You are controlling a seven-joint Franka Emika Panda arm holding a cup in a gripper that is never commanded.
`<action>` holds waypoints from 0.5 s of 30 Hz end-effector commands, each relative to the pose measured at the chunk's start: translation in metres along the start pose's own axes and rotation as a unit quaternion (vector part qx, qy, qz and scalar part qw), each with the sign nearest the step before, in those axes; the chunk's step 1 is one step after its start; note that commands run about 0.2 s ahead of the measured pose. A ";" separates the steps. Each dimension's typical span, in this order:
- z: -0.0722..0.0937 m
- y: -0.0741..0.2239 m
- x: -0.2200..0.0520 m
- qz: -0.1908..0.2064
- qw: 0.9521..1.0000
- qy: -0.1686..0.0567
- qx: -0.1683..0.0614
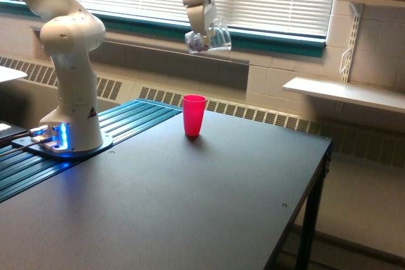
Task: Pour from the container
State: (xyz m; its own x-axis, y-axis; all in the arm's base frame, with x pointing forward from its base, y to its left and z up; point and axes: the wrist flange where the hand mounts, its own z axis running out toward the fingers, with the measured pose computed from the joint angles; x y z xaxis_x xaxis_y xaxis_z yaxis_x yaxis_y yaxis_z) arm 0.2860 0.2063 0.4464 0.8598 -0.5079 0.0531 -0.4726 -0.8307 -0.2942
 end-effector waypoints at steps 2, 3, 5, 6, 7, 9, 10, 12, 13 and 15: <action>0.015 0.008 -0.041 -0.048 0.998 -0.043 -0.021; 0.016 0.010 -0.045 -0.051 0.997 -0.044 -0.024; 0.018 0.012 -0.053 -0.059 0.997 -0.048 -0.026; 0.019 0.013 -0.057 -0.064 0.996 -0.050 -0.027; 0.020 0.014 -0.062 -0.071 0.996 -0.052 -0.028; 0.023 0.017 -0.070 -0.079 0.995 -0.058 -0.032; 0.024 0.019 -0.073 -0.082 0.994 -0.061 -0.034; 0.028 0.023 -0.080 -0.088 0.993 -0.066 -0.039; 0.030 0.025 -0.083 -0.093 0.993 -0.066 -0.043; 0.035 0.029 -0.089 -0.099 0.991 -0.071 -0.049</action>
State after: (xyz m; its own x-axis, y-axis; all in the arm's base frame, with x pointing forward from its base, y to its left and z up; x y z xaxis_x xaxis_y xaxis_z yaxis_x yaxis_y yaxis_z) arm 0.2202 0.2306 0.4118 0.9312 -0.3637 -0.0236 -0.3595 -0.9060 -0.2234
